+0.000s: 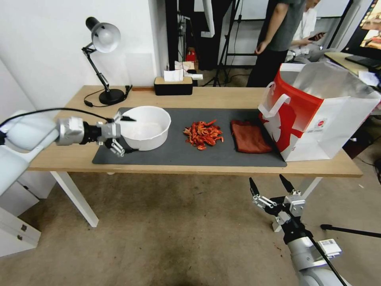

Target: Sweep shrimp from table into container with towel, then put container into takeout bag.

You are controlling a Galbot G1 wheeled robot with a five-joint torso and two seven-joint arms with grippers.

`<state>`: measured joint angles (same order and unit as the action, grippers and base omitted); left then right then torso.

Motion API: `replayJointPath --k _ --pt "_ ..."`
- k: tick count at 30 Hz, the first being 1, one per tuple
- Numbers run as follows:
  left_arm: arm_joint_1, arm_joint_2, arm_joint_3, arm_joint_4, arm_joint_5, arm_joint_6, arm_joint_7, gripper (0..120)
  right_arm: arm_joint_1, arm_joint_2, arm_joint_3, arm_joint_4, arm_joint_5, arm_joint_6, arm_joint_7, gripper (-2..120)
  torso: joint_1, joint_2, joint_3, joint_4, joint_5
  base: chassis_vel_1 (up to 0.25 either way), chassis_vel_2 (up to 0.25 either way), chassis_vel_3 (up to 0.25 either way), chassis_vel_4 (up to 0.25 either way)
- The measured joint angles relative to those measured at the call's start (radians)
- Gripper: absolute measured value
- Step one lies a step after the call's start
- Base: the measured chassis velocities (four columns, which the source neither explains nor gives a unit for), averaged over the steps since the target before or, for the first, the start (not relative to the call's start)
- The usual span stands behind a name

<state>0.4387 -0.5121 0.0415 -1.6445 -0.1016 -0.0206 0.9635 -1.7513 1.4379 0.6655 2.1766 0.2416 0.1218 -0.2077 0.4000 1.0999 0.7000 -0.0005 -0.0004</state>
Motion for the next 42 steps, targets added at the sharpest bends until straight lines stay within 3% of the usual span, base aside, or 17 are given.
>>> replayJointPath --k 2,5,6,9,11,15,17,19,21,23,25,27,30,33,35,37,42 --pt "-0.022 -0.009 0.019 0.011 0.033 -0.004 0.032 100 0.001 0.004 -0.002 0.002 -0.002 0.000 0.000 100 0.000 0.000 0.000 -0.0001 0.0000 0.000 0.000 0.000 0.000" --pt "-0.083 -0.026 0.060 0.040 0.129 -0.030 0.129 100 0.000 0.010 -0.005 0.007 -0.007 -0.001 0.000 100 0.000 0.000 0.000 0.0006 0.0006 0.000 0.000 0.000 0.000" --pt "-0.083 -0.026 0.060 0.040 0.129 -0.030 0.129 100 0.000 0.010 -0.005 0.007 -0.007 -0.001 0.000 100 0.000 0.000 0.000 0.0006 0.0006 0.000 0.000 0.000 0.000" --pt "-0.143 -0.035 0.117 0.065 0.164 -0.044 0.155 100 -0.001 0.013 -0.006 0.009 -0.007 -0.003 0.001 100 0.000 0.000 0.000 0.0005 0.0004 0.000 0.000 0.000 0.000" --pt "-0.212 -0.051 0.179 0.092 0.172 -0.047 0.167 100 -0.002 0.014 -0.004 0.010 -0.007 -0.003 0.001 100 0.000 0.000 0.000 0.0005 0.0005 0.000 0.000 0.000 0.000" --pt "-0.267 -0.069 0.227 0.111 0.189 -0.049 0.186 100 -0.004 0.015 -0.001 0.010 -0.007 -0.001 0.003 100 0.000 0.000 0.000 0.0004 0.0005 0.000 0.000 0.000 0.000" --pt "-0.331 -0.089 0.283 0.133 0.228 -0.053 0.211 100 -0.006 0.017 0.004 0.009 -0.007 0.004 0.006 100 0.000 0.000 0.000 0.0003 0.0006 0.000 0.000 0.000 0.000" --pt "-0.337 -0.091 0.288 0.136 0.230 -0.055 0.212 100 -0.007 0.017 0.005 0.009 -0.007 0.005 0.006 100 0.000 0.000 0.000 0.0004 0.0006 0.000 0.000 0.000 0.000" --pt "-0.391 -0.110 0.343 0.166 0.236 -0.062 0.220 100 -0.014 0.020 0.010 0.008 -0.006 0.013 0.006 100 0.000 0.000 0.000 0.0003 0.0006 0.000 0.000 0.000 0.000" --pt "-0.397 -0.112 0.350 0.169 0.237 -0.062 0.221 100 -0.014 0.020 0.010 0.008 -0.006 0.015 0.006 100 0.000 0.000 0.000 0.0003 0.0006 0.000 0.000 0.000 0.000" --pt "-0.439 -0.132 0.402 0.200 0.237 -0.064 0.232 100 -0.020 0.021 0.014 0.008 -0.006 0.024 0.005 100 0.000 0.000 0.000 0.0005 0.0005 0.000 0.000 0.000 0.000" --pt "-0.445 -0.136 0.411 0.207 0.237 -0.065 0.235 99 -0.021 0.021 0.014 0.008 -0.006 0.025 0.005 100 0.000 0.000 0.000 0.0005 0.0006 0.000 0.000 0.000 0.000" --pt "-0.472 -0.156 0.448 0.244 0.245 -0.067 0.246 91 -0.021 0.021 0.015 0.006 -0.005 0.027 0.005 100 0.000 0.000 0.000 0.0003 0.0005 0.000 0.000 0.000 0.000" --pt "-0.496 -0.172 0.484 0.273 0.261 -0.073 0.252 77 -0.021 0.022 0.015 0.003 -0.005 0.030 0.005 100 0.000 0.000 0.000 0.0004 0.0004 0.000 0.000 0.000 0.000" --pt "-0.499 -0.173 0.488 0.276 0.266 -0.074 0.255 75 -0.021 0.023 0.015 0.002 -0.005 0.030 0.005 100 0.000 0.000 0.000 0.0004 0.0004 0.000 0.000 0.000 0.000" --pt "-0.505 -0.182 0.502 0.286 0.286 -0.081 0.272 62 -0.021 0.025 0.015 -0.002 -0.005 0.034 0.005 100 0.000 0.000 0.000 0.0005 0.0005 0.000 0.000 0.000 0.000" --pt "-0.507 -0.188 0.514 0.294 0.289 -0.082 0.282 48 -0.022 0.024 0.015 -0.007 -0.005 0.038 0.005 100 0.000 0.000 0.000 0.0005 0.0004 0.000 0.000 0.000 0.000"
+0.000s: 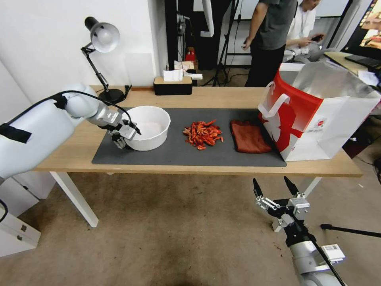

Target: Sweep shrimp from table into container with towel, then put container into takeout bag.

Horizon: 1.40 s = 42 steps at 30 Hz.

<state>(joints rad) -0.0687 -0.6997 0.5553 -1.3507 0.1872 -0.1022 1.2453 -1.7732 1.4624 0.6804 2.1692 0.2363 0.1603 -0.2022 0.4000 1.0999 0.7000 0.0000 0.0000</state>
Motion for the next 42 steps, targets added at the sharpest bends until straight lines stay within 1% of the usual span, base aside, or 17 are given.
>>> replayJointPath --k 6,7,11,13,18,20,21,24,25,27,28,30,32,34,35,37,42 --pt "-0.006 -0.002 0.015 -0.002 -0.002 -0.003 0.001 27 0.001 0.001 -0.001 -0.007 0.000 0.002 -0.001 100 0.000 0.000 0.000 0.0000 0.0000 0.000 0.000 0.000 0.000" --pt "-0.007 -0.001 0.017 -0.007 -0.003 -0.005 0.000 19 0.002 0.002 -0.002 -0.008 0.000 0.003 -0.001 100 0.000 0.000 0.000 0.0000 0.0000 0.000 0.000 0.000 0.000" --pt "-0.007 0.001 0.017 -0.013 -0.006 -0.010 -0.001 11 0.003 0.002 -0.002 -0.009 0.000 0.003 -0.001 100 0.000 0.000 0.000 0.0000 0.0000 0.000 0.000 0.000 0.000" --pt "0.001 0.003 0.009 -0.019 -0.008 -0.034 -0.008 0 0.003 0.002 -0.002 -0.009 0.000 0.004 -0.001 100 0.000 0.000 0.000 -0.0001 0.0001 0.000 0.000 0.000 0.000" --pt "0.040 0.018 -0.044 -0.062 -0.021 -0.085 -0.016 0 0.002 0.002 -0.002 -0.009 0.000 0.005 0.004 100 0.000 0.000 0.000 -0.0001 -0.0001 0.000 0.000 0.000 0.000" --pt "0.077 0.034 -0.088 -0.116 -0.012 -0.151 -0.016 0 0.000 0.002 -0.003 -0.010 -0.001 0.007 0.004 100 0.000 0.000 0.000 -0.0001 -0.0001 0.000 0.000 0.000 0.000" --pt "0.077 0.034 -0.088 -0.116 -0.012 -0.151 -0.016 0 0.000 0.002 -0.003 -0.010 -0.001 0.007 0.004 100 0.000 0.000 0.000 -0.0001 -0.0001 0.000 0.000 0.000 0.000" --pt "0.141 0.079 -0.141 -0.243 0.024 -0.246 -0.032 0 -0.004 0.002 -0.003 -0.008 -0.002 0.007 0.004 100 0.000 0.000 0.000 0.0000 -0.0002 0.000 0.000 0.000 0.000" --pt "0.141 0.079 -0.141 -0.243 0.024 -0.246 -0.032 0 -0.004 0.002 -0.003 -0.008 -0.002 0.007 0.004 100 0.000 0.000 0.000 0.0000 -0.0002 0.000 0.000 0.000 0.000" --pt "0.177 0.110 -0.162 -0.339 0.041 -0.294 -0.043 0 -0.005 0.002 -0.004 -0.005 -0.005 0.007 0.003 100 0.000 0.000 0.000 -0.0001 0.0001 0.000 0.000 0.000 0.000" --pt "0.177 0.110 -0.162 -0.339 0.041 -0.294 -0.043 0 -0.005 0.002 -0.004 -0.005 -0.005 0.007 0.003 100 0.000 0.000 0.000 -0.0001 0.0001 0.000 0.000 0.000 0.000" --pt "0.216 0.146 -0.181 -0.447 0.083 -0.347 -0.067 0 -0.005 0.003 -0.007 -0.002 -0.010 0.007 0.002 100 0.000 0.000 0.000 0.0000 0.0003 0.000 0.000 0.000 0.000" --pt "0.232 0.154 -0.192 -0.473 0.102 -0.365 -0.072 0 -0.005 0.004 -0.008 -0.001 -0.012 0.007 0.002 100 0.000 0.000 0.000 -0.0001 0.0003 0.000 0.000 0.000 0.000" --pt "0.297 0.173 -0.244 -0.546 0.179 -0.439 -0.084 0 -0.004 0.006 -0.013 0.000 -0.019 0.007 0.002 100 0.000 0.000 0.000 -0.0001 -0.0001 0.000 0.000 0.000 0.000" --pt "0.297 0.173 -0.244 -0.546 0.179 -0.439 -0.084 0 -0.004 0.006 -0.013 0.000 -0.019 0.007 0.002 100 0.000 0.000 0.000 -0.0001 -0.0001 0.000 0.000 0.000 0.000" --pt "0.378 0.199 -0.307 -0.615 0.266 -0.496 -0.098 0 -0.006 0.007 -0.015 0.002 -0.023 0.007 0.001 100 0.000 0.000 0.000 0.0001 0.0001 0.000 0.000 0.000 0.000" --pt "0.463 0.250 -0.330 -0.692 0.338 -0.551 -0.119 0 -0.009 0.007 -0.016 0.007 -0.025 0.007 0.001 100 0.000 0.000 0.000 0.0001 -0.0001 0.000 0.000 0.000 0.000"
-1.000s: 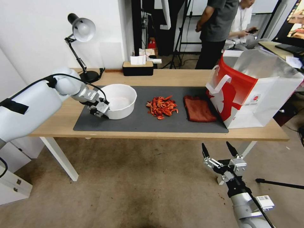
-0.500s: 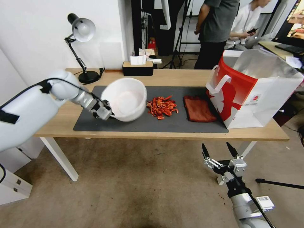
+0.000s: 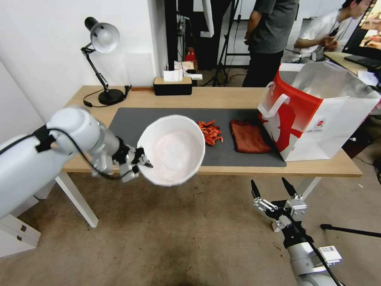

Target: Sweep shrimp from table into container with towel, then put container into takeout bag.

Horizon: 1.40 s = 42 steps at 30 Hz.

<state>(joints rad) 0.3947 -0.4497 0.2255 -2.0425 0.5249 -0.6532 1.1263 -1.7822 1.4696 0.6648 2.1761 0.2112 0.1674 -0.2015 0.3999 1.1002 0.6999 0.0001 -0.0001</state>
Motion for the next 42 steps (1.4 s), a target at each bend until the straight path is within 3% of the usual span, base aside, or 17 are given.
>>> replayJointPath --k 3,7,9,11,13,14,17,19,20,21,23,24,27,28,31,37,42 --pt "0.047 0.033 0.012 -0.067 0.041 -0.026 -0.012 0 -0.001 0.001 0.000 0.003 -0.001 0.000 0.000 100 0.000 0.000 0.000 0.0000 0.0001 0.000 0.000 0.000 0.000" --pt "0.080 0.044 0.022 -0.116 0.081 -0.039 -0.017 0 -0.004 0.002 -0.001 0.006 -0.002 0.000 0.000 100 0.000 0.000 0.000 -0.0001 0.0001 0.000 0.000 0.000 0.000" --pt "0.115 0.050 0.051 -0.139 0.120 -0.047 -0.018 0 -0.008 0.003 -0.001 0.007 -0.003 0.003 -0.001 100 0.000 0.000 0.000 -0.0002 0.0003 0.000 0.000 0.000 0.000" --pt "0.140 0.048 0.061 -0.138 0.143 -0.052 -0.018 0 -0.010 0.003 -0.001 0.007 -0.003 0.005 -0.001 100 0.000 0.000 0.000 -0.0003 0.0002 0.000 0.000 0.000 0.000" --pt "0.213 0.027 0.067 -0.101 0.198 -0.068 -0.018 0 -0.013 0.004 -0.001 0.008 -0.003 0.009 -0.002 100 0.000 0.000 0.000 0.0000 -0.0001 0.000 0.000 0.000 0.000" --pt "0.213 0.027 0.067 -0.101 0.198 -0.068 -0.018 0 -0.013 0.004 -0.001 0.008 -0.003 0.009 -0.002 100 0.000 0.000 0.000 0.0000 -0.0001 0.000 0.000 0.000 0.000" --pt "0.271 -0.040 0.075 0.001 0.259 -0.090 -0.016 0 -0.016 0.004 0.000 0.013 -0.003 0.010 -0.002 100 0.000 0.000 0.000 -0.0001 -0.0002 0.000 0.000 0.000 0.000" --pt "0.273 -0.049 0.078 0.015 0.266 -0.093 -0.016 0 -0.016 0.003 0.001 0.014 -0.003 0.010 -0.002 100 0.000 0.000 0.000 0.0000 -0.0001 0.000 0.000 0.000 0.000" --pt "0.273 -0.092 0.095 0.079 0.294 -0.101 -0.016 0 -0.019 0.002 0.003 0.018 -0.003 0.010 -0.002 100 0.000 0.000 0.000 -0.0001 -0.0001 0.000 0.000 0.000 0.000" --pt "0.273 -0.092 0.095 0.079 0.294 -0.101 -0.016 0 -0.019 0.002 0.003 0.018 -0.003 0.010 -0.002 100 0.000 0.000 0.000 -0.0001 -0.0001 0.000 0.000 0.000 0.000" --pt "0.244 -0.145 0.126 0.172 0.325 -0.116 -0.015 0 -0.022 -0.001 0.007 0.024 -0.003 0.010 -0.002 100 0.000 0.000 0.000 -0.0003 0.0001 0.000 0.000 0.000 0.000" --pt "0.244 -0.145 0.126 0.172 0.325 -0.116 -0.015 0 -0.022 -0.001 0.007 0.024 -0.003 0.010 -0.002 100 0.000 0.000 0.000 -0.0003 0.0001 0.000 0.000 0.000 0.000" --pt "0.195 -0.197 0.171 0.291 0.329 -0.119 -0.015 0 -0.026 -0.002 0.012 0.029 -0.002 0.010 -0.003 100 0.000 0.000 0.000 -0.0002 0.0001 0.000 0.000 0.000 0.000" --pt "0.195 -0.197 0.171 0.291 0.329 -0.119 -0.015 0 -0.026 -0.002 0.012 0.029 -0.002 0.010 -0.003 100 0.000 0.000 0.000 -0.0002 0.0001 0.000 0.000 0.000 0.000" --pt "0.163 -0.238 0.178 0.384 0.327 -0.130 -0.017 0 -0.029 -0.002 0.015 0.035 -0.001 0.010 -0.003 100 0.000 0.000 0.000 -0.0001 0.0001 0.000 0.000 0.000 0.000" --pt "0.126 -0.286 0.179 0.466 0.277 -0.122 -0.006 0 -0.028 -0.003 0.018 0.038 0.000 0.008 -0.003 100 0.000 0.000 0.000 -0.0002 0.0001 0.000 0.000 0.000 0.000" --pt "0.108 -0.296 0.177 0.480 0.231 -0.106 0.007 0 -0.025 -0.002 0.014 0.034 0.000 0.007 -0.004 100 0.000 0.000 0.000 -0.0001 0.0001 0.000 0.000 0.000 0.000"
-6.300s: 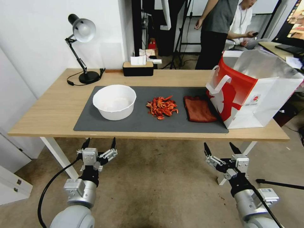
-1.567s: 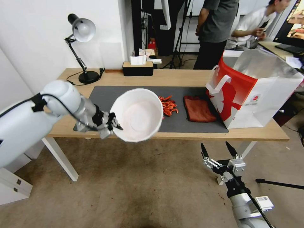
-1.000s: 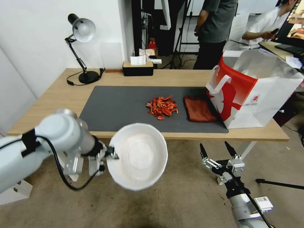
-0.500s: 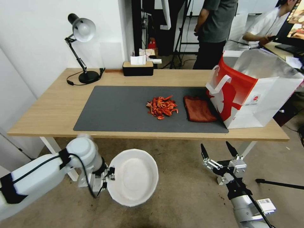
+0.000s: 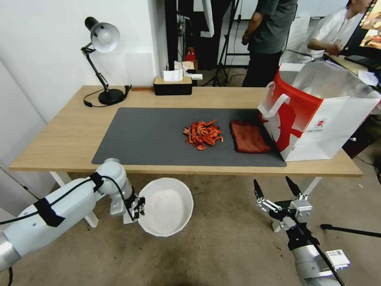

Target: Sweep shrimp from table into container with towel, then put container into takeout bag.

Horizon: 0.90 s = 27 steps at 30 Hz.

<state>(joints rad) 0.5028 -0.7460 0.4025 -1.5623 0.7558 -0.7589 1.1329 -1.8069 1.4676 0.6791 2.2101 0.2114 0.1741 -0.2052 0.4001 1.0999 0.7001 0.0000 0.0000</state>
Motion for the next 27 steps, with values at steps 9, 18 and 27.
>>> replayJointPath --k 9,18,27 --pt "-0.013 0.014 -0.002 -0.012 -0.061 0.029 0.011 0 0.010 -0.004 -0.003 -0.002 0.000 -0.005 0.000 100 0.000 0.000 0.000 0.0001 0.0001 0.000 0.000 0.000 0.000" --pt "-0.011 0.021 0.002 -0.060 -0.067 0.033 0.012 0 0.019 -0.017 -0.014 0.015 0.015 -0.020 0.000 100 0.000 0.000 0.000 -0.0001 0.0001 0.000 0.000 0.000 0.000" --pt "-0.016 0.018 0.004 -0.077 -0.052 0.032 0.010 0 0.072 -0.127 -0.034 0.089 0.252 -0.114 0.036 100 0.000 0.000 0.000 0.0001 0.0000 0.000 0.000 0.000 0.000"
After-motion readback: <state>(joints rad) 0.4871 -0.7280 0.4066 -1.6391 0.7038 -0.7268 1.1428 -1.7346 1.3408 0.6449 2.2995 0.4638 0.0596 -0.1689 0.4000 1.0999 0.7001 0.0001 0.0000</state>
